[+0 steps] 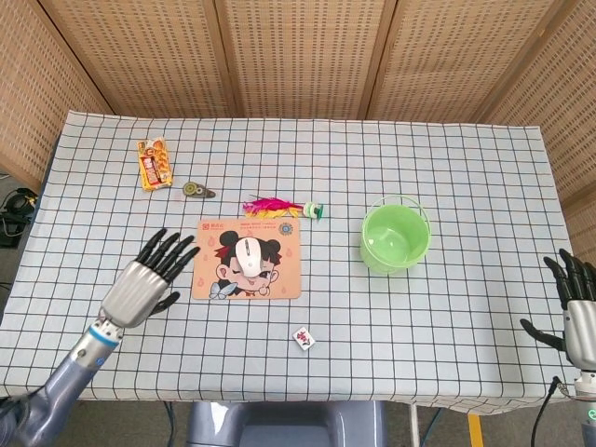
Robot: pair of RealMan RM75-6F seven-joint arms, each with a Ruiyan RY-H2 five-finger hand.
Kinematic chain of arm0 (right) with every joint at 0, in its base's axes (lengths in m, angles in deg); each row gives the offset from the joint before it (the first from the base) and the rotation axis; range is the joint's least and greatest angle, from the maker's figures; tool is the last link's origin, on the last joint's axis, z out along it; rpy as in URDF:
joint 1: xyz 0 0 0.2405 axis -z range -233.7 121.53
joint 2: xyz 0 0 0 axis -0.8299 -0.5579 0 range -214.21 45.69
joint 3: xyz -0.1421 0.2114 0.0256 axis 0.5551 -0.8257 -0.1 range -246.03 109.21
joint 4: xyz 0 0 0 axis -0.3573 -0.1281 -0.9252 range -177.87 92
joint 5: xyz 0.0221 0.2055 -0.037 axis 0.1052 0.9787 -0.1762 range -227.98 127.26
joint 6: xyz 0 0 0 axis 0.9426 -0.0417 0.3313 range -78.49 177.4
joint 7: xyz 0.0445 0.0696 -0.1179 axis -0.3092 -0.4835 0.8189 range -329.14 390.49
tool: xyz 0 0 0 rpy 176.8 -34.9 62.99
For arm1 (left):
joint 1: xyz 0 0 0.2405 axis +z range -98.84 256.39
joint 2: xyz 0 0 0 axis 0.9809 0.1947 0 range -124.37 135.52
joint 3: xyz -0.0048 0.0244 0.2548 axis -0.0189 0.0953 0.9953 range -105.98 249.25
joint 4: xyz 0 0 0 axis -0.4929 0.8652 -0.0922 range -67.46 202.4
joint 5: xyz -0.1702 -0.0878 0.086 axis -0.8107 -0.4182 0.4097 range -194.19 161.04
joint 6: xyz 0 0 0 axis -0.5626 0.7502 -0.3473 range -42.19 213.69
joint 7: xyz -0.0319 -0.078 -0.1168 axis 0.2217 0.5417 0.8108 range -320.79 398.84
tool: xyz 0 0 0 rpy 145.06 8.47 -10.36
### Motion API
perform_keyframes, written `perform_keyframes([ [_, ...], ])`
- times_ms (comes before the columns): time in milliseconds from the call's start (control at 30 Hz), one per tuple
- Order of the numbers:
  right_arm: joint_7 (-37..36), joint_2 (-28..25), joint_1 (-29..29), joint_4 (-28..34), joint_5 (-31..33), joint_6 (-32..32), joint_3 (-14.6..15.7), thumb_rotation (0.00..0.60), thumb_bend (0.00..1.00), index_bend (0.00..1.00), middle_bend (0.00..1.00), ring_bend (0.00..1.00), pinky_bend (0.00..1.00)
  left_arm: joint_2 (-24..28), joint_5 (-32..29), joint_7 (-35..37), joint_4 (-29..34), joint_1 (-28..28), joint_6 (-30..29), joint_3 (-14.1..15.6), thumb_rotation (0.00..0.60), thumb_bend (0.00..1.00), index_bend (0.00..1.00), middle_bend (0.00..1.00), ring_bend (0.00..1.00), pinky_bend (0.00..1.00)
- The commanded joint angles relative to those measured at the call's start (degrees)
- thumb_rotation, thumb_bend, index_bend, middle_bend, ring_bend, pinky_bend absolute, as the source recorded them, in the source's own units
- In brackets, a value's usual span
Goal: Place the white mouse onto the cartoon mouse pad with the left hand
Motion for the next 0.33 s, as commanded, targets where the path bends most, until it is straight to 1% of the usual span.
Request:
perform_keyframes([
  [33,1.0,-0.1,-0.3,0.4,0.1,-1.1,0.5,0.6,0.08,0.13,0.0,0.0,0.0,1.5,-5.5,-4.3,5.2,9.5,-6.0,0.8,0.6,0.19,0.0,0.0,0.0,0.0],
  [200,2.5,0.2,-0.5,0.7,-0.5,-1.6,1.1,0.6,0.08,0.13,0.0,0.0,0.0,0.8,-6.9,-3.5,4.8,13.4,-7.2,0.9,0.6,0.19,0.0,0.0,0.0,0.0],
  [333,3.8,0.6,-0.5,1.0,-1.4,-1.1,1.6,0.6,0.08,0.13,0.0,0.0,0.0,-0.1,-8.3,-1.4,3.5,15.8,-7.8,0.0,0.6,0.19,0.0,0.0,0.0,0.0],
])
